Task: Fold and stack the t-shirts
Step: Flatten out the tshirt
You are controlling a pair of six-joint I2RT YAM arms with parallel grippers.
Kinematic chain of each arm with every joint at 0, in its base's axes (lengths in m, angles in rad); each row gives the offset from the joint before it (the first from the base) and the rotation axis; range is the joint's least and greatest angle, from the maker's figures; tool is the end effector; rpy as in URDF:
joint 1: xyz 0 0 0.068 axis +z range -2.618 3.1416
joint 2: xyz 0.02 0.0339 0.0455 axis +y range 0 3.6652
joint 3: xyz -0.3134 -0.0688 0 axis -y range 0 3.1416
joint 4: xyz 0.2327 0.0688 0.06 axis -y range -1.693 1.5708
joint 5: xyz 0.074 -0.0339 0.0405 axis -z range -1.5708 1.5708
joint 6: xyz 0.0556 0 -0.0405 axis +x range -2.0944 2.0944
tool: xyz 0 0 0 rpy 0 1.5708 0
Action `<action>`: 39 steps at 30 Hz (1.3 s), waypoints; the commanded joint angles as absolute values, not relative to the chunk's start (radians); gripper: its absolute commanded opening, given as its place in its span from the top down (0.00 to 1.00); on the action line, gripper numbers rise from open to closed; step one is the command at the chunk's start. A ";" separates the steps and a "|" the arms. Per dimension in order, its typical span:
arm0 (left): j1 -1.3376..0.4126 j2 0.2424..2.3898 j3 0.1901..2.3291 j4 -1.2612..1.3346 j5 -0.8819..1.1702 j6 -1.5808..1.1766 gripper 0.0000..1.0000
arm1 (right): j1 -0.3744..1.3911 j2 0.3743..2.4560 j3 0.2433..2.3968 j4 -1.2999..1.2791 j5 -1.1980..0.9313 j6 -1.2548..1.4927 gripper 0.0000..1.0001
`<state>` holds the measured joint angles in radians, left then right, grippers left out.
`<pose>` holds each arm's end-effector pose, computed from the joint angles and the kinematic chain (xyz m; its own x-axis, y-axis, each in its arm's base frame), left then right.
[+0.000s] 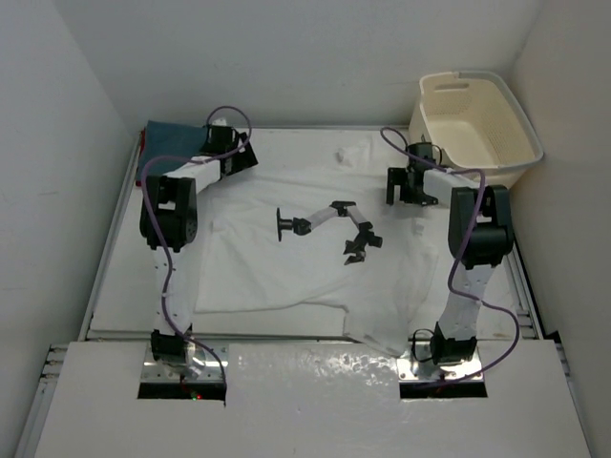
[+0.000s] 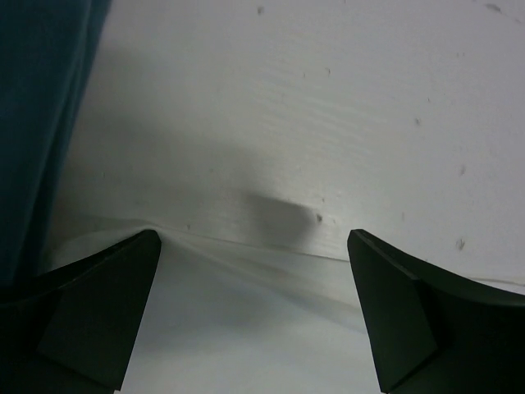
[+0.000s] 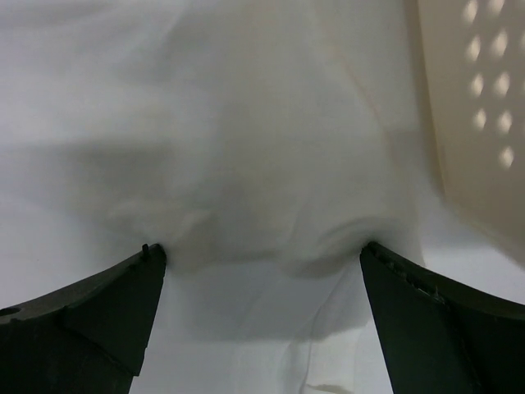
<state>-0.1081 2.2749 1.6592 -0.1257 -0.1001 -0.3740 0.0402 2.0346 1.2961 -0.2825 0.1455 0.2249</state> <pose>0.5403 -0.0530 0.1796 -0.6374 -0.2965 -0.7112 -0.2136 0.9548 -0.2066 0.4400 0.0096 0.1715 -0.8225 0.1878 -0.5369 0.2250 0.9743 -0.0040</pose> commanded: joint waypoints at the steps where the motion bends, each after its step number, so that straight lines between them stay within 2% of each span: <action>1: -0.084 2.409 1.765 -0.228 -0.083 -0.350 0.00 | 0.012 2.135 1.390 -0.377 0.187 0.207 0.01; 9: -0.083 2.612 2.162 -0.382 -0.014 -0.359 0.00 | 0.012 2.204 1.537 -0.393 0.137 0.123 0.01; 14: -0.089 2.539 2.114 -0.325 0.071 -0.356 0.00 | 0.041 2.125 1.555 -0.413 0.063 0.042 0.01; 21: -0.130 2.349 2.138 -0.336 0.040 -0.284 0.00 | 0.133 1.973 1.571 -0.472 0.093 -0.025 0.01; 24: -0.138 2.258 2.129 -0.337 0.034 -0.272 0.00 | 0.178 1.876 1.507 -0.465 0.135 -0.008 0.01; 27: -0.149 2.160 2.065 -0.354 0.014 -0.261 0.00 | 0.202 1.767 1.395 -0.466 0.121 0.102 0.01; 30: -0.158 2.027 1.904 -0.376 0.005 -0.284 0.00 | 0.228 1.639 1.218 -0.434 0.077 0.173 0.01; 31: -0.158 1.985 1.755 -0.361 0.009 -0.316 0.00 | 0.248 1.605 1.122 -0.427 0.072 0.185 0.01; 33: -0.160 1.841 1.590 -0.295 0.032 -0.374 0.00 | 0.265 1.517 1.042 -0.431 0.013 0.228 0.01; 35: -0.169 1.703 1.278 -0.215 0.023 -0.461 0.00 | 0.303 1.449 0.895 -0.419 -0.062 0.245 0.01; 39: -0.173 1.557 0.986 -0.104 0.103 -0.554 0.00 | 0.331 1.413 0.812 -0.488 -0.083 0.255 0.01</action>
